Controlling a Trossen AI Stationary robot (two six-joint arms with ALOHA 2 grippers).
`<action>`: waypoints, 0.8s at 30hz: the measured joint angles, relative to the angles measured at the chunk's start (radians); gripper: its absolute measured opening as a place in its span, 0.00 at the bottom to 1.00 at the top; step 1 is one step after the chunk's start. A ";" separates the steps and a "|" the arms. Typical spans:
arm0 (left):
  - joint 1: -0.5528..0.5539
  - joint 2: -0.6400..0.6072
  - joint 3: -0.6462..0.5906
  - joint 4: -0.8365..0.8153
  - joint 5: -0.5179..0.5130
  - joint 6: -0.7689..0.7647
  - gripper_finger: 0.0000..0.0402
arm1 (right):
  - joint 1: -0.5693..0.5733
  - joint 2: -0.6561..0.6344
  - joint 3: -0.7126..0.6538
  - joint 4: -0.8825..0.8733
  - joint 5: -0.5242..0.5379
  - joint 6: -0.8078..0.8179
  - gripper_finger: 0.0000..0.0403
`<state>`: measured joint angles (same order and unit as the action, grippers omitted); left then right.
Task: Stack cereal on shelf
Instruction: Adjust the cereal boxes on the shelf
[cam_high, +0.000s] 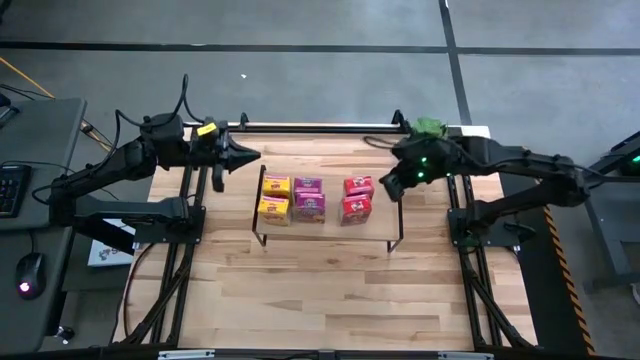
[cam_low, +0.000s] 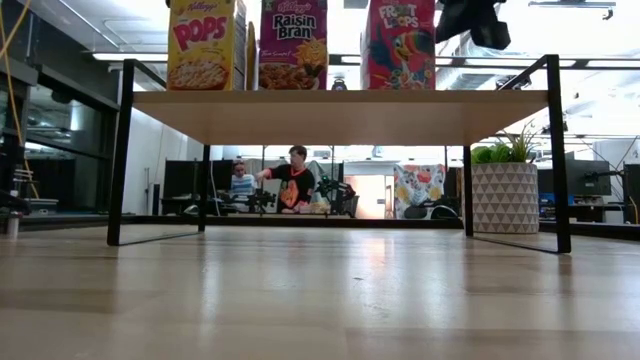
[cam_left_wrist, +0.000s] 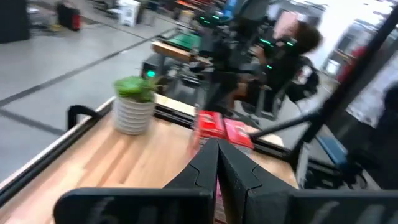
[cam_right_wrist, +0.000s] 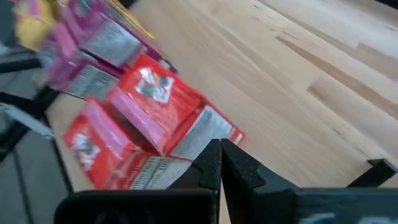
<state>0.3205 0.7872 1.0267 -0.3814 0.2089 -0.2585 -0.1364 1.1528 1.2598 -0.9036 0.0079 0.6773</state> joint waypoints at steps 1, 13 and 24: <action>0.000 0.000 0.000 0.000 0.015 0.012 0.00 | 0.009 0.011 0.000 -0.007 0.018 0.014 0.00; 0.000 0.000 0.000 0.001 0.043 0.079 0.00 | 0.023 0.111 0.000 -0.023 0.043 0.136 0.00; 0.000 0.000 0.000 0.014 0.043 0.054 0.00 | 0.028 0.112 0.000 0.040 0.039 0.180 0.00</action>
<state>0.3202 0.7872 1.0271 -0.3672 0.2520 -0.2048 -0.1081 1.2644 1.2598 -0.8633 0.0465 0.8570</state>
